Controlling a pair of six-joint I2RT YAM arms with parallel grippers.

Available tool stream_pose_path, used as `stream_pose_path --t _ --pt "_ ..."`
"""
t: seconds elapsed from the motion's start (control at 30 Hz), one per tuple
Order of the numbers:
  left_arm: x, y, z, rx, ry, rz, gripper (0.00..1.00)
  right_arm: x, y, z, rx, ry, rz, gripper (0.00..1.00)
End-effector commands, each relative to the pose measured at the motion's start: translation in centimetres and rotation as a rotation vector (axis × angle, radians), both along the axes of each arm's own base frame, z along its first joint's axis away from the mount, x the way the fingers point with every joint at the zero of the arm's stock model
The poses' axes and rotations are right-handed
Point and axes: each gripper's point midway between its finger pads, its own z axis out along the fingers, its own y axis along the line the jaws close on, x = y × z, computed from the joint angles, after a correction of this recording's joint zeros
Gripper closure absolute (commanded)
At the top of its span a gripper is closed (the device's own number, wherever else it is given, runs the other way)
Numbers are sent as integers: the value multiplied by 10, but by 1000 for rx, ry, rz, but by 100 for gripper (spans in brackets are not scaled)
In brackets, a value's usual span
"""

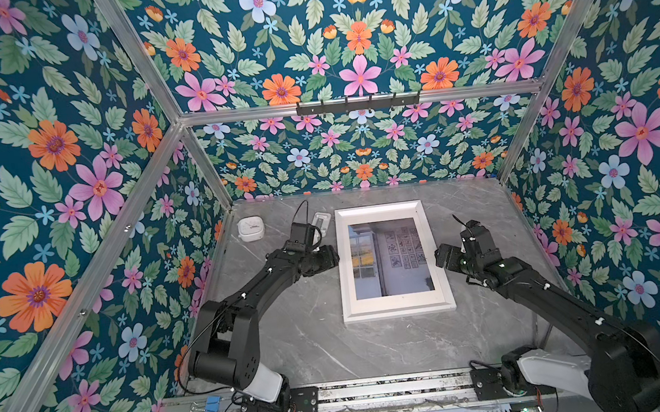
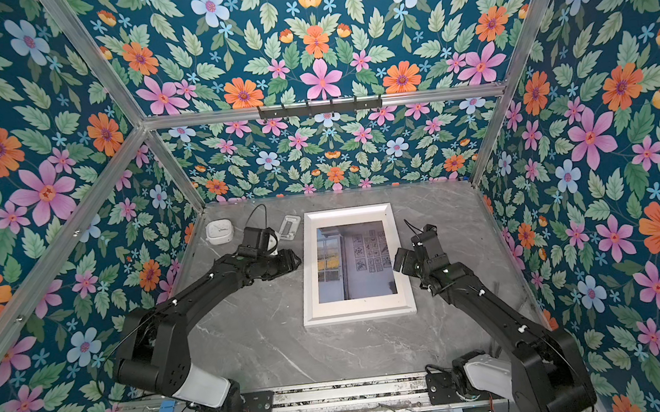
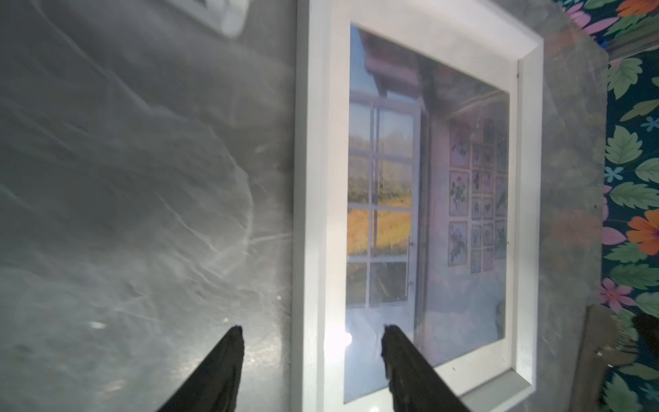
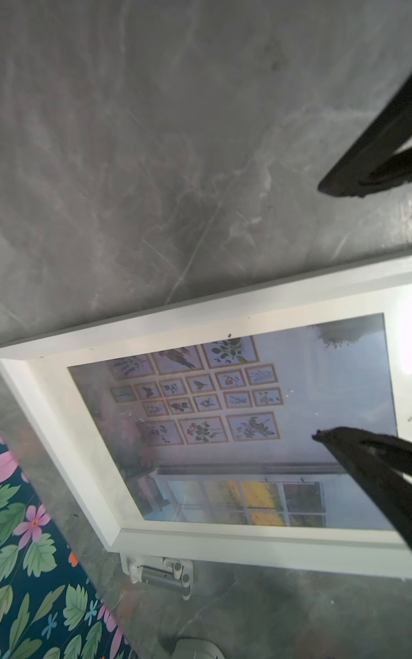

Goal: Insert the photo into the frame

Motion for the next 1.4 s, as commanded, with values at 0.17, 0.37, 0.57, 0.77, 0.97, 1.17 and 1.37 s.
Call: stream_pose_path --t 0.17,0.37,0.57,0.77,0.97,1.17,1.37 --pt "48 59 48 260 -432 16 32 8 -41 21 -162 -212 53 1" --pt "46 109 28 430 -575 153 21 6 -73 13 -236 -287 -14 1" --pt "25 152 13 609 -704 268 16 11 -89 -1 -324 -339 -76 1" --pt "24 161 -2 557 -733 261 12 20 -92 -9 -341 -425 -94 1" --pt "11 172 -5 479 -827 327 6 31 -97 -10 -331 -500 -104 1" --pt "16 176 -10 462 -812 330 6 51 -97 -39 -253 -395 -35 1" --pt "19 182 -10 446 -802 350 0 51 -100 -36 -240 -416 -39 1"
